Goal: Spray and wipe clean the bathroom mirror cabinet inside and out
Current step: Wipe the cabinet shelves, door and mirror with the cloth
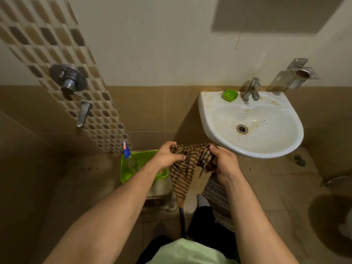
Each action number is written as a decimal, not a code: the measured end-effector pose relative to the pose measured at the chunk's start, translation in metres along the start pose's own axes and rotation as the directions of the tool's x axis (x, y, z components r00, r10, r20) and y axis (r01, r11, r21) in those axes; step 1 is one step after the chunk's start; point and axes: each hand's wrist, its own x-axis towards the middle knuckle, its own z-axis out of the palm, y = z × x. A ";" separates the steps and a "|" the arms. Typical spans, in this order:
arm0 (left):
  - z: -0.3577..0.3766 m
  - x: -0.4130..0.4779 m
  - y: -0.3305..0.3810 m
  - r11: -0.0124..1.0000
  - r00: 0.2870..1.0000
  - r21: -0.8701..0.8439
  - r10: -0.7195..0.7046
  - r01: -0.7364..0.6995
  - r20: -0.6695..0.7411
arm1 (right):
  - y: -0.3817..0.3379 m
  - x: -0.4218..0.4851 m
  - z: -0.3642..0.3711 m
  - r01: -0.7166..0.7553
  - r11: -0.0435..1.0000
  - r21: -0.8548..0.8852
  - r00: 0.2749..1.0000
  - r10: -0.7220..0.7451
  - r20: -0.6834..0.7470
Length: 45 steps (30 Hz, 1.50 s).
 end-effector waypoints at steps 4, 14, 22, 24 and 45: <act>0.000 0.004 0.001 0.995 0.990 -0.077 -0.078 0.069 -0.117 | -0.013 0.003 -0.005 0.013 0.996 0.092 1.000 -0.014 0.012; -0.024 -0.005 0.039 0.693 0.959 -0.663 0.204 -0.283 -0.196 | -0.031 -0.018 -0.028 0.296 0.948 0.115 0.940 -0.310 0.141; 0.004 0.007 0.030 0.945 0.962 -0.316 0.003 0.086 0.272 | 0.017 0.010 -0.003 -0.467 0.611 0.639 0.883 0.283 0.374; 0.005 0.009 0.024 0.867 0.966 -0.487 0.029 0.104 0.257 | 0.031 0.011 -0.003 -0.497 0.555 0.667 0.864 0.245 0.440; -0.035 0.015 -0.016 0.551 0.979 -0.822 -0.198 0.147 0.042 | 0.016 0.024 -0.024 -0.121 0.963 0.240 0.991 0.103 0.084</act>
